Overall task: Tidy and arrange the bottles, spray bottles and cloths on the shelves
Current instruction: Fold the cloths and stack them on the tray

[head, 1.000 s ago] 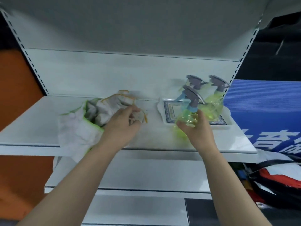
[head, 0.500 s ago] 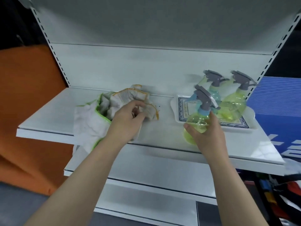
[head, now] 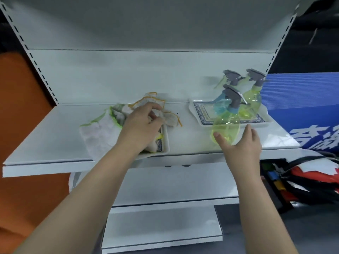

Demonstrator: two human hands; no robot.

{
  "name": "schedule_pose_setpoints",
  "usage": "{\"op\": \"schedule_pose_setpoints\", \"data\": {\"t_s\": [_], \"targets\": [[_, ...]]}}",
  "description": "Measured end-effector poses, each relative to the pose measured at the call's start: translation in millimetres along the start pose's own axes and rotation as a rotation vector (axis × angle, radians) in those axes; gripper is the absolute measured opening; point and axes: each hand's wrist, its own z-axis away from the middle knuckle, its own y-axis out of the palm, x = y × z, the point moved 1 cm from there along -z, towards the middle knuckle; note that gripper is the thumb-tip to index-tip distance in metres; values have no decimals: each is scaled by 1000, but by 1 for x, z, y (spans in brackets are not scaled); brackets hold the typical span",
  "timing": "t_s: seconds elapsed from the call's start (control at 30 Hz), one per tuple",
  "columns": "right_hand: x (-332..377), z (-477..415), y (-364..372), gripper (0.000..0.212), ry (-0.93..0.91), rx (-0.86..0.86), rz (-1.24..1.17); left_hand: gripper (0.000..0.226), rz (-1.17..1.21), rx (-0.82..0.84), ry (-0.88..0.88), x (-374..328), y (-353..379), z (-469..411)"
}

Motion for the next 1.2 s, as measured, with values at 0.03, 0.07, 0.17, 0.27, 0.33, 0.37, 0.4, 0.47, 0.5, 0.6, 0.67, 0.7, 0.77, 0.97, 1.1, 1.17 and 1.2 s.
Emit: {"op": "schedule_pose_setpoints", "data": {"t_s": [0.03,0.07,0.17,0.27,0.33,0.37,0.4,0.47,0.5,0.6,0.67,0.7,0.77,0.97,1.1,1.17,1.2], "targets": [[7,12,4,100,18,-22,8,28,-8,23,26,5,-7,0],[12,21,9,97,29,-38,13,27,-25,45,44,10,-13,0],[31,50,22,91,30,-82,49,25,-77,62,115,27,-31,2],[58,70,34,73,-13,15,23,33,-261,5,182,43,-45,8],[78,78,49,56,-35,150,5,42,-403,12,149,53,-53,12],[86,80,58,51,-51,197,27,47,-460,16,123,58,-55,15],[91,80,68,49,-49,232,49,50,-505,10,104,63,-57,18],[100,79,84,42,-7,278,68,56,-559,-16,79,71,-59,24],[103,77,91,39,4,297,87,60,-572,-12,57,73,-59,27],[108,74,98,39,-4,308,197,72,-626,65,-17,79,-57,29],[110,69,101,37,-40,311,230,72,-661,121,-62,82,-59,27],[111,67,101,38,-40,310,235,68,-669,145,-73,83,-60,26],[114,62,102,40,-33,328,214,57,-655,144,-94,87,-63,22],[135,60,107,37,-133,561,212,24,-622,13,-173,88,-85,13],[150,67,124,37,-287,701,289,27,-546,-135,-233,89,-103,10],[160,70,134,35,-394,772,393,25,-431,-230,-255,92,-110,9],[165,71,139,33,-445,807,441,22,-356,-279,-267,92,-113,9]]}}
